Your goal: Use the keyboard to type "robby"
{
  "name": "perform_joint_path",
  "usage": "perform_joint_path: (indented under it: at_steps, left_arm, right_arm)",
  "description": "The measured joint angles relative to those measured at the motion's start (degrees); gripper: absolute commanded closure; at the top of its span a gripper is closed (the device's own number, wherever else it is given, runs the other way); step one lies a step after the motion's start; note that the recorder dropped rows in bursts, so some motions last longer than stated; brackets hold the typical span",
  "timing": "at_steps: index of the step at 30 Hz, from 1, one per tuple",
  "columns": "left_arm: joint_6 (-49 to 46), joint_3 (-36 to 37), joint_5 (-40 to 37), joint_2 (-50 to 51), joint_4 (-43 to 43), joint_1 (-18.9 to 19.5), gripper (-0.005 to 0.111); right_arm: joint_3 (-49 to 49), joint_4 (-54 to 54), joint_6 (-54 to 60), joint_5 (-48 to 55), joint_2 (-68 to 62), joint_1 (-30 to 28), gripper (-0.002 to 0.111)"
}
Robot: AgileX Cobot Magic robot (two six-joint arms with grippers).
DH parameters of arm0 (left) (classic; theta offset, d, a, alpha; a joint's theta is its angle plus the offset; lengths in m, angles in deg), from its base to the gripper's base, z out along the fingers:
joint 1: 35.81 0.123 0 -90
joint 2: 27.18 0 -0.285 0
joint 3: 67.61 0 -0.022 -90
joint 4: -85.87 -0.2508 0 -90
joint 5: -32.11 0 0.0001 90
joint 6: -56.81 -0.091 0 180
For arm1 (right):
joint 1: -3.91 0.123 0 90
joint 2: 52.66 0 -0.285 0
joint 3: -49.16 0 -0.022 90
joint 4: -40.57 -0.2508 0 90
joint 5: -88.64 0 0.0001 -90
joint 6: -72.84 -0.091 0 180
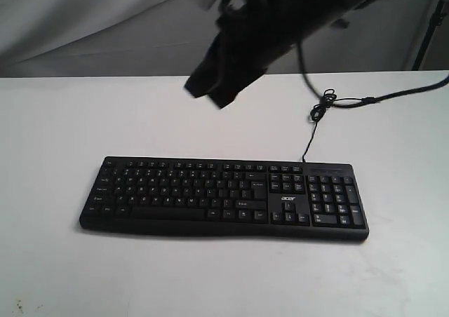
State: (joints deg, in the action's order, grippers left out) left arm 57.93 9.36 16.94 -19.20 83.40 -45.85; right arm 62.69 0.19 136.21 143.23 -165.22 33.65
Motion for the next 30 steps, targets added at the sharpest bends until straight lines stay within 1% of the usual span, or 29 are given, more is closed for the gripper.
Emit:
perform_joint_path:
  at_steps: [1,4,7,13,17,20,22,23,25,27,30]
  left_arm:
    - [0.00,0.00,0.00,0.00,0.00,0.00,0.107]
    - [0.00,0.00,0.00,0.00,0.00,0.00,0.107]
    - [0.00,0.00,0.00,0.00,0.00,0.00,0.107]
    - [0.00,0.00,0.00,0.00,0.00,0.00,0.107]
    - [0.00,0.00,0.00,0.00,0.00,0.00,0.107]
    - [0.00,0.00,0.00,0.00,0.00,0.00,0.107]
    - [0.00,0.00,0.00,0.00,0.00,0.00,0.107]
    - [0.00,0.00,0.00,0.00,0.00,0.00,0.107]
    - [0.00,0.00,0.00,0.00,0.00,0.00,0.107]
    - [0.00,0.00,0.00,0.00,0.00,0.00,0.107]
    - [0.00,0.00,0.00,0.00,0.00,0.00,0.107]
  right_arm:
    - [0.07,1.18,0.04,-2.05,-1.09,3.12,0.108]
    - [0.07,3.59,0.04,-6.84,-4.44,8.88,0.108]
    - [0.25,4.55,0.04,-10.13,-9.02,11.84,0.108]
    - [0.21,4.53,-0.07,-14.52,-15.11,12.54,0.108]
    - [2.13,4.53,-0.07,-15.02,-17.33,12.54,0.108]
    - [6.69,4.53,-0.85,-12.70,-19.67,12.54,0.108]
    - [12.28,4.79,-2.72,-9.58,-22.98,12.54,0.108]
    - [15.78,5.67,-4.13,-7.69,-25.33,12.54,0.108]
    - [19.01,8.79,-6.98,-5.80,-28.49,12.54,0.108]
    - [19.62,12.57,-9.62,-4.60,-29.74,12.44,0.108]
    - [19.71,15.24,-11.38,-2.21,-29.89,12.20,0.108]
